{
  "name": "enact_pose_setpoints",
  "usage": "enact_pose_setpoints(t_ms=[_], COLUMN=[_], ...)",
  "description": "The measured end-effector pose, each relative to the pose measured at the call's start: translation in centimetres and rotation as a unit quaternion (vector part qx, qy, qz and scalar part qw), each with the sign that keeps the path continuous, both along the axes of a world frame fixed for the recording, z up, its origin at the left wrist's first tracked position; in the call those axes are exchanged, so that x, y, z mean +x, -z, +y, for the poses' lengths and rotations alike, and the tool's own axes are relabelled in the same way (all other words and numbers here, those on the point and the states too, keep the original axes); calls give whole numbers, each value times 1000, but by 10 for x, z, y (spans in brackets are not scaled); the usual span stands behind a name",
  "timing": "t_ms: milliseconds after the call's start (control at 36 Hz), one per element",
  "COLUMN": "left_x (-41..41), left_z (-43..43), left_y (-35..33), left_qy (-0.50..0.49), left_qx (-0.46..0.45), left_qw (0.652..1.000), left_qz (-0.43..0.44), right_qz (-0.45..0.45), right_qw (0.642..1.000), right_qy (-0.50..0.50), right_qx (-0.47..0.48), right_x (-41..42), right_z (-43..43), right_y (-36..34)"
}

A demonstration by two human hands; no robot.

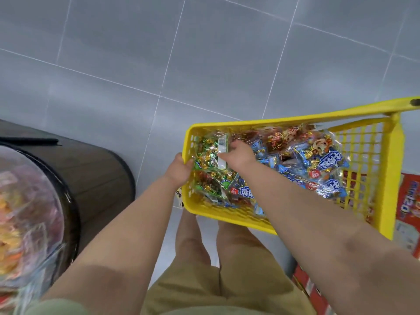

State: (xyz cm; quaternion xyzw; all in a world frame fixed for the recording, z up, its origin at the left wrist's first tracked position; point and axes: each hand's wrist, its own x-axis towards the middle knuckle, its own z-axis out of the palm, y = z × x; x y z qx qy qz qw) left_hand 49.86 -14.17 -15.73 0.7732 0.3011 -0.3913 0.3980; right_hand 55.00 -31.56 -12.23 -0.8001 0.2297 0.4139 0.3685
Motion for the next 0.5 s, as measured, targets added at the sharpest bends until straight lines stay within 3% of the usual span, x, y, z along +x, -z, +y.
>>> enact_pose_setpoints(t_ms=[167, 278, 333, 417, 500], left_x=[-2, -4, -4, -5, -14], left_z=[1, 2, 4, 9, 23], left_y=[-24, -59, -78, -106, -114], left_qy=[-64, -136, -198, -307, -334], left_qx=[-17, -10, -101, -307, -385], left_qw=[998, 985, 971, 900, 858], left_qz=[15, -104, -87, 33, 61], right_qz=[2, 56, 76, 100, 107], right_qw=[984, 945, 925, 906, 918], right_qy=[167, 250, 256, 249, 211], right_qx=[64, 203, 271, 327, 320], right_x=[-11, -26, -33, -43, -48], right_z=[-29, -46, -41, -21, -2], right_y=[-30, -61, -72, -79, -77])
